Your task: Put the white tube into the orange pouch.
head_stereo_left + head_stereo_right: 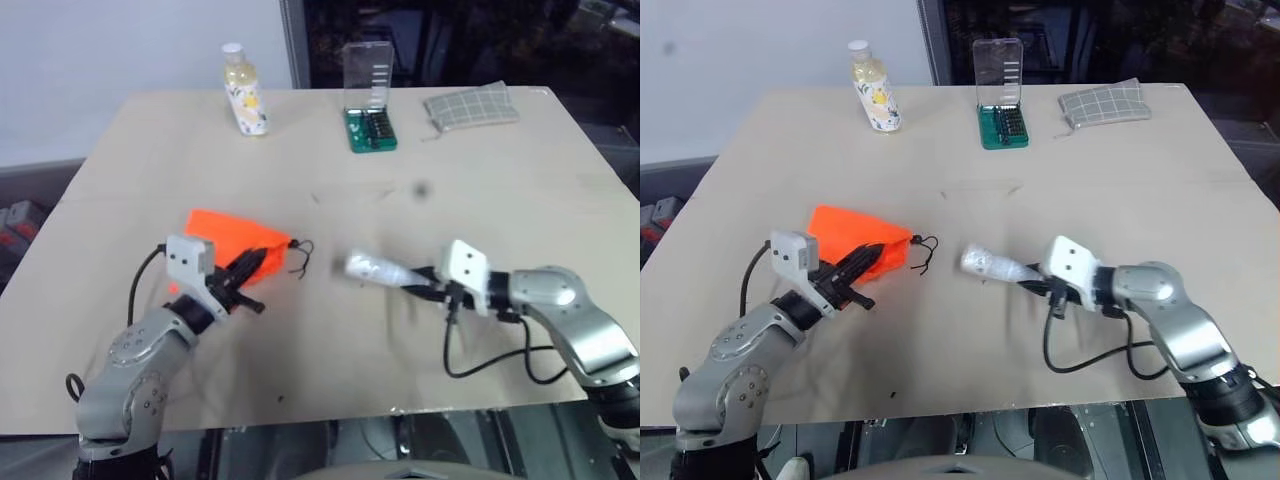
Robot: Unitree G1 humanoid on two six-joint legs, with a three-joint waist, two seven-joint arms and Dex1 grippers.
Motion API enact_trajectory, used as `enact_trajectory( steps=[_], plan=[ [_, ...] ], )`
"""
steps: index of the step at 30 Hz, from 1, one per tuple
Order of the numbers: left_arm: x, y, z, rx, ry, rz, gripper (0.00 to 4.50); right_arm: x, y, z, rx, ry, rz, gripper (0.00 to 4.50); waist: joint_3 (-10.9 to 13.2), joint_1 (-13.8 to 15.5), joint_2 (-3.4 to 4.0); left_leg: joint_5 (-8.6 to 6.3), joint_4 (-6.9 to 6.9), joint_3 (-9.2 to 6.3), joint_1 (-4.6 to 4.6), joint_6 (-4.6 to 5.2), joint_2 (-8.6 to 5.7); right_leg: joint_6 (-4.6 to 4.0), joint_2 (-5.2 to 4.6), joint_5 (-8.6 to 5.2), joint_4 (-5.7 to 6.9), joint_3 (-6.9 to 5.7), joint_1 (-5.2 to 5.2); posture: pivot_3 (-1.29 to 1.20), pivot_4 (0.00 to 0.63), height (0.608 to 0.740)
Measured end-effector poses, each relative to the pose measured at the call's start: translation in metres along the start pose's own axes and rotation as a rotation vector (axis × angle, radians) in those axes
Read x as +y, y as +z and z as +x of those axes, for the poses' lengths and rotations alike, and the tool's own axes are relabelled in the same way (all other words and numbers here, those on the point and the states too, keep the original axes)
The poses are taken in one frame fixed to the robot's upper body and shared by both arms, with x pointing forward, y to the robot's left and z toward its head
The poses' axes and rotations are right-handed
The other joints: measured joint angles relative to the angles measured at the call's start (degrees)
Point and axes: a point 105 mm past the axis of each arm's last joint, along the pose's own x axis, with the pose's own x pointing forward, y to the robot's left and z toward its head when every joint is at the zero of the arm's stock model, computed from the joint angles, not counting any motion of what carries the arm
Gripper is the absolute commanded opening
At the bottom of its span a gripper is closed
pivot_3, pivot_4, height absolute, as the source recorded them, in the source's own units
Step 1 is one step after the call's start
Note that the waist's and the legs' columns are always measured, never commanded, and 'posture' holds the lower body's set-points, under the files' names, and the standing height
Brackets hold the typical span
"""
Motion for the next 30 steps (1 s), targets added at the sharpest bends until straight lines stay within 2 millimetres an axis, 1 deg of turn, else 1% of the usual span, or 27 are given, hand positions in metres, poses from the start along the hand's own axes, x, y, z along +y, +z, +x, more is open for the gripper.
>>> enact_trajectory(
  steps=[2, 3, 4, 5, 7, 8, 9, 10, 14, 19, 22, 23, 24, 26, 27, 30],
  plan=[
    [-0.006, -0.003, 0.003, 0.006, -0.022, -0.015, 0.00, 0.008, 0.007, 0.016, 0.005, 0.051, -0.028, 0.44, 0.0, 0.0, 0.00, 0.14, -0.01, -0.05, -0.04, -0.24, -0.01, 0.00, 0.01, 0.00, -0.01, -0.04, -0.02, 0.00, 0.150, 0.740],
    [-0.006, -0.003, 0.003, 0.006, -0.023, -0.015, 0.00, 0.008, 0.007, 0.017, 0.004, 0.052, -0.029, 0.44, 0.0, 0.0, 0.00, 0.14, -0.01, -0.05, -0.04, -0.24, -0.01, 0.00, 0.01, 0.00, -0.01, -0.04, -0.02, 0.00, 0.150, 0.740],
    [-0.008, -0.003, 0.003, 0.008, -0.029, -0.018, 0.00, 0.012, 0.010, 0.028, 0.010, 0.079, -0.044, 0.44, 0.0, -0.1, -0.01, 0.16, -0.01, -0.06, -0.07, -0.27, -0.01, -0.01, 0.02, 0.00, -0.01, -0.04, -0.06, 0.00, 0.150, 0.740],
    [-0.010, -0.003, 0.004, 0.008, -0.035, -0.018, 0.00, 0.012, 0.012, 0.034, 0.009, 0.085, -0.050, 0.44, 0.0, -0.1, -0.01, 0.17, -0.01, -0.06, -0.09, -0.29, -0.01, 0.00, 0.02, 0.00, -0.01, -0.03, -0.10, 0.00, 0.150, 0.740],
    [-0.021, -0.003, 0.006, 0.006, -0.076, -0.028, 0.00, 0.010, 0.021, 0.048, -0.001, 0.091, -0.072, 0.44, 0.0, -0.2, -0.01, 0.18, -0.01, -0.06, -0.21, -0.32, -0.02, -0.01, 0.02, 0.00, 0.01, -0.01, -0.23, 0.00, 0.150, 0.740],
    [-0.024, -0.004, 0.005, 0.008, -0.087, -0.034, 0.00, 0.008, 0.025, 0.052, -0.008, 0.091, -0.080, 0.44, 0.0, -0.2, -0.01, 0.19, -0.01, -0.07, -0.24, -0.32, -0.02, -0.01, 0.02, 0.00, 0.00, -0.01, -0.26, 0.00, 0.150, 0.740],
    [-0.025, -0.005, 0.005, 0.012, -0.090, -0.036, 0.00, 0.008, 0.027, 0.054, -0.012, 0.091, -0.082, 0.44, 0.0, -0.2, -0.01, 0.20, -0.01, -0.08, -0.25, -0.34, -0.02, -0.01, 0.02, 0.00, 0.00, -0.02, -0.28, 0.00, 0.150, 0.740],
    [-0.025, -0.009, 0.003, 0.024, -0.073, -0.039, 0.00, 0.005, 0.031, 0.063, -0.009, 0.095, -0.093, 0.44, 0.0, -0.2, -0.01, 0.22, -0.02, -0.09, -0.35, -0.38, -0.02, -0.01, 0.02, 0.01, 0.01, -0.01, -0.39, 0.00, 0.150, 0.740],
    [-0.023, -0.014, -0.001, 0.042, -0.055, -0.047, 0.00, 0.001, 0.030, 0.070, 0.018, 0.095, -0.111, 0.44, 0.0, -0.1, -0.03, 0.28, 0.01, -0.18, -0.83, -0.47, -0.09, -0.03, -0.02, 0.02, 0.09, -0.07, -0.86, 0.00, 0.150, 0.740],
    [-0.023, -0.023, -0.009, 0.118, -0.085, -0.037, 0.00, -0.003, 0.026, 0.077, 0.056, 0.083, -0.101, 0.44, 0.0, -0.3, -0.02, 0.28, -0.03, -0.19, -0.88, -0.48, -0.10, -0.04, 0.00, 0.02, 0.09, -0.08, -0.93, 0.00, 0.150, 0.740],
    [-0.024, -0.023, -0.010, 0.128, -0.100, -0.028, 0.00, -0.007, 0.026, 0.081, 0.083, 0.050, -0.072, 0.44, 0.0, -0.3, -0.02, 0.30, -0.03, -0.20, -0.88, -0.51, -0.10, -0.04, 0.01, 0.02, 0.12, -0.09, -0.93, 0.00, 0.150, 0.740],
    [-0.028, -0.021, -0.009, 0.117, -0.137, -0.039, 0.00, -0.010, 0.024, 0.082, 0.104, 0.027, -0.065, 0.44, 0.0, -0.2, -0.02, 0.31, -0.02, -0.22, -0.88, -0.52, -0.10, -0.04, 0.00, 0.02, 0.13, -0.11, -0.92, 0.00, 0.150, 0.740],
    [-0.048, -0.017, -0.005, 0.096, -0.239, -0.056, 0.00, -0.015, 0.024, 0.084, 0.116, -0.006, -0.056, 0.44, 0.0, -0.1, -0.02, 0.31, 0.00, -0.25, -0.91, -0.52, -0.15, -0.04, -0.05, 0.03, 0.14, -0.15, -0.92, 0.00, 0.150, 0.740],
    [-0.078, -0.009, 0.000, 0.059, -0.383, -0.077, 0.00, -0.017, 0.030, 0.087, 0.112, -0.018, -0.060, 0.44, 0.0, -0.2, -0.04, 0.31, 0.00, -0.26, -0.90, -0.51, -0.25, -0.04, -0.13, 0.03, 0.15, -0.13, -0.92, 0.00, 0.150, 0.740],
    [-0.080, -0.007, 0.000, 0.049, -0.395, -0.076, 0.00, -0.017, 0.030, 0.087, 0.110, -0.018, -0.062, 0.44, 0.0, -0.2, -0.04, 0.31, -0.01, -0.26, -0.89, -0.51, -0.25, -0.04, -0.12, 0.03, 0.17, -0.13, -0.92, 0.00, 0.150, 0.740],
    [-0.070, 0.002, 0.004, 0.008, -0.344, -0.084, 0.00, -0.019, 0.025, 0.083, 0.136, -0.026, -0.055, 0.44, 0.0, -0.3, -0.02, 0.33, -0.03, -0.29, -0.88, -0.55, -0.24, -0.04, -0.08, 0.02, 0.23, -0.15, -0.95, 0.00, 0.150, 0.740]
  ],
)
